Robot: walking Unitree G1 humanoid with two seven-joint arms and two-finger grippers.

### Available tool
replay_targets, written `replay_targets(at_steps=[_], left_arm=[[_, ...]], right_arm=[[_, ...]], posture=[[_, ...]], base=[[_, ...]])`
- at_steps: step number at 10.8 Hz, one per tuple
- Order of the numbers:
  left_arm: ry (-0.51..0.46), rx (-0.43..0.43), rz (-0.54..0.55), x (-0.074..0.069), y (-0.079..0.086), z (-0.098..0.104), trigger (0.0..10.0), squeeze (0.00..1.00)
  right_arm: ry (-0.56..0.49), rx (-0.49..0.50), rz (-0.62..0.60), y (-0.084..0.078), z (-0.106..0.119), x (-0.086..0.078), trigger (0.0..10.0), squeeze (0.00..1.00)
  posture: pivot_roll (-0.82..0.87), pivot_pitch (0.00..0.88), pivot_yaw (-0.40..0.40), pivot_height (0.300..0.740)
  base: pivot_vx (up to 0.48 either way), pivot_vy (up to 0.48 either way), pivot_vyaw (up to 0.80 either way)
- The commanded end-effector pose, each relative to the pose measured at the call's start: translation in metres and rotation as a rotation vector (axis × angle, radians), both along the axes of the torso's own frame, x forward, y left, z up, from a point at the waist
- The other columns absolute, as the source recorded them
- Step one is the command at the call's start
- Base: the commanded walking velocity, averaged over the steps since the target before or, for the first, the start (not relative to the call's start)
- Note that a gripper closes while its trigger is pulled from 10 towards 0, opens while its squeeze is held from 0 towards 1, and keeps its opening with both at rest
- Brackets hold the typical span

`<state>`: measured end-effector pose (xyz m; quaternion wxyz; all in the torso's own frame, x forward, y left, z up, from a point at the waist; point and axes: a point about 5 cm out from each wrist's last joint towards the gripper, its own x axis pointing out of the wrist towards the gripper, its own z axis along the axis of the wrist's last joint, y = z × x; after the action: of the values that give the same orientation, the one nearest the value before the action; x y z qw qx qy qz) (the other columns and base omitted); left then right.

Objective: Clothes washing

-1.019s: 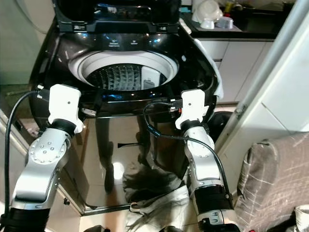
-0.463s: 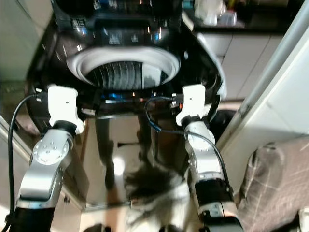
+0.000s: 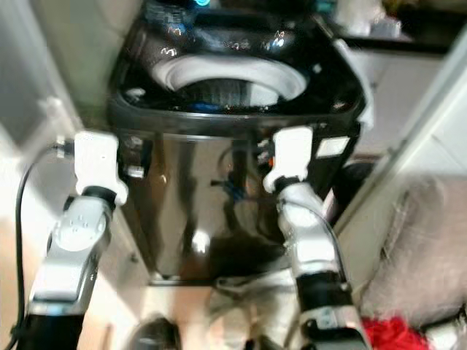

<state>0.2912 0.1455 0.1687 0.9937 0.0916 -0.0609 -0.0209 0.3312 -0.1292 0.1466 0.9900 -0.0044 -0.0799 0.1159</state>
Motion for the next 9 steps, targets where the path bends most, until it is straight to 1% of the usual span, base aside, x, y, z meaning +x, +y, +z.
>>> replay_targets(at_steps=[1,3,4,5,6,7,8,9], left_arm=[[-0.018,0.001,-0.014,0.003,-0.002,0.005,10.0,0.0],[-0.011,0.008,-0.027,0.003,-0.003,0.002,10.0,0.0],[0.004,0.005,-0.041,0.003,-0.005,-0.001,10.0,0.0],[0.049,0.037,-0.05,0.004,-0.002,-0.016,10.0,0.0],[0.086,0.037,-0.045,0.002,0.003,-0.027,10.0,0.0],[0.122,-0.041,-0.036,-0.002,0.007,-0.035,10.0,0.0],[0.13,-0.068,-0.018,-0.005,0.011,-0.039,10.0,0.0],[0.144,-0.078,-0.02,-0.008,0.012,-0.044,10.0,0.0]], right_arm=[[-0.001,-0.005,-0.012,-0.004,0.002,0.0,10.0,0.0],[-0.021,-0.071,-0.017,-0.005,0.0,-0.002,10.0,0.0],[-0.017,-0.085,-0.023,-0.007,-0.003,-0.003,10.0,0.0],[0.036,-0.056,-0.062,-0.015,-0.014,-0.003,10.0,0.0],[0.065,-0.02,-0.1,-0.022,-0.019,-0.006,10.0,0.0],[0.119,0.071,-0.208,-0.04,-0.028,-0.011,10.0,0.0],[0.128,0.064,-0.238,-0.049,-0.033,-0.017,10.0,0.0],[0.114,0.025,-0.214,-0.048,-0.036,-0.022,10.0,0.0]], posture=[[-0.04,0.0,-0.024,0.732],[-0.04,0.0,-0.024,0.732],[-0.04,0.0,-0.024,0.732],[-0.04,0.0,-0.024,0.732],[-0.04,0.0,-0.029,0.732],[-0.04,0.0,-0.033,0.732],[-0.04,0.0,-0.033,0.732],[-0.03,0.0,-0.038,0.732]], base=[[0.0,0.0,0.0],[0.0,0.0,-0.72],[0.0,0.0,-0.52],[0.0,0.0,-0.53],[0.0,0.0,-0.54],[0.0,0.0,-0.54],[0.0,0.0,-0.55],[0.0,0.0,-0.55]])
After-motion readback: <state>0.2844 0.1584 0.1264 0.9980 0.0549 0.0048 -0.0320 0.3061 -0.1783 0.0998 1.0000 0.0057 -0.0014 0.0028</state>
